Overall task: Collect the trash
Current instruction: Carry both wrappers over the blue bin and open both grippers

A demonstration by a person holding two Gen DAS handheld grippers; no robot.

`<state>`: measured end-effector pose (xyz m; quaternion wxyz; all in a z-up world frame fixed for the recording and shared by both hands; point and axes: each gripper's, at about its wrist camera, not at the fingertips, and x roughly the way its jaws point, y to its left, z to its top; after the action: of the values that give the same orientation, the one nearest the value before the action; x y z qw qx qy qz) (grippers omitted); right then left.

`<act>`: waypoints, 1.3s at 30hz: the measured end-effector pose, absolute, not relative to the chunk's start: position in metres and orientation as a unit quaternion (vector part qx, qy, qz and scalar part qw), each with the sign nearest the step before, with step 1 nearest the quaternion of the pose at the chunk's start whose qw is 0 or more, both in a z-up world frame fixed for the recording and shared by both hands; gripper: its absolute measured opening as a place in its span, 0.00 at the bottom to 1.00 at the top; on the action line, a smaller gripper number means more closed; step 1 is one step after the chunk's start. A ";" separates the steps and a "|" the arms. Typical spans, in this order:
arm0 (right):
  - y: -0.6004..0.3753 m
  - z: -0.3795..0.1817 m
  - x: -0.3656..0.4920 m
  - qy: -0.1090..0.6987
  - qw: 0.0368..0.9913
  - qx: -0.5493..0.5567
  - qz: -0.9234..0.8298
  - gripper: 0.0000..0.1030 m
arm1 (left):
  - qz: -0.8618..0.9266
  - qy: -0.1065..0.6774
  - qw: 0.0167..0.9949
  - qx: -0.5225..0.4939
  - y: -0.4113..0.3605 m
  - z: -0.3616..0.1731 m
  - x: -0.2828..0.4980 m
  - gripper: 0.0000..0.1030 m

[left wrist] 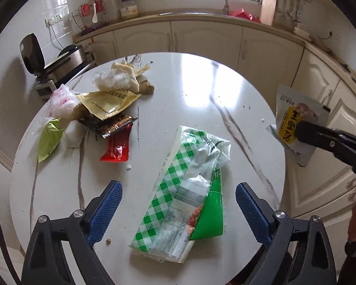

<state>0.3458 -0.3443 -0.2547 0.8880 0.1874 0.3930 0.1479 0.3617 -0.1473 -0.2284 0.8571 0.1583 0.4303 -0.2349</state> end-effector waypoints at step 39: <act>-0.541 -0.391 0.266 0.463 0.840 0.265 -0.098 0.39 | -0.407 0.486 0.747 0.201 -0.409 -0.325 0.386 0.55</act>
<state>0.2664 -0.5414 -0.3912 0.8405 0.2645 0.4627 -0.0976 0.3864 -0.4087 -0.3247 0.7472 0.2013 0.4857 -0.4065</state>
